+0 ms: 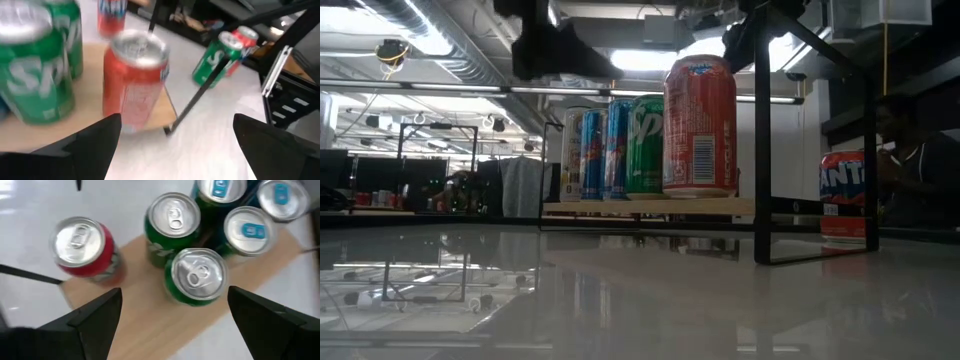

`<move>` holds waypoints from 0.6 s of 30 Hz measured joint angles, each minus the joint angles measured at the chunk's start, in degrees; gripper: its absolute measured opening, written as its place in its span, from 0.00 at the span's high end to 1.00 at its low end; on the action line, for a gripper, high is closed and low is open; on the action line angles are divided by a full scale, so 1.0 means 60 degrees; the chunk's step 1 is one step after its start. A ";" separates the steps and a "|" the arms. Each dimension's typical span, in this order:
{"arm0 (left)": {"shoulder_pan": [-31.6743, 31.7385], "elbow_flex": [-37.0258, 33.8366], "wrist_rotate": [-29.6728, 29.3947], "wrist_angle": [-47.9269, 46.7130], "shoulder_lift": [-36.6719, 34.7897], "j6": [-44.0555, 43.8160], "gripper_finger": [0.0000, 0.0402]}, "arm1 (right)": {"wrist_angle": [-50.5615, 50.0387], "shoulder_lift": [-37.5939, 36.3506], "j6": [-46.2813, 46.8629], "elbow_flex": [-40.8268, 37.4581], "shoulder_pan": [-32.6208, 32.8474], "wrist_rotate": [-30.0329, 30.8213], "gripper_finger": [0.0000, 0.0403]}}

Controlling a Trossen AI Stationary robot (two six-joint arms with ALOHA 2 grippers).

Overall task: Place canned beverage on shelf
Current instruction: Put the middle red soda can on the shelf

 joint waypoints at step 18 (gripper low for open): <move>0.0090 -0.0004 0.0122 0.0724 0.0990 -0.1383 0.42 | 0.0498 0.0751 0.0449 0.0000 0.1349 0.2091 0.12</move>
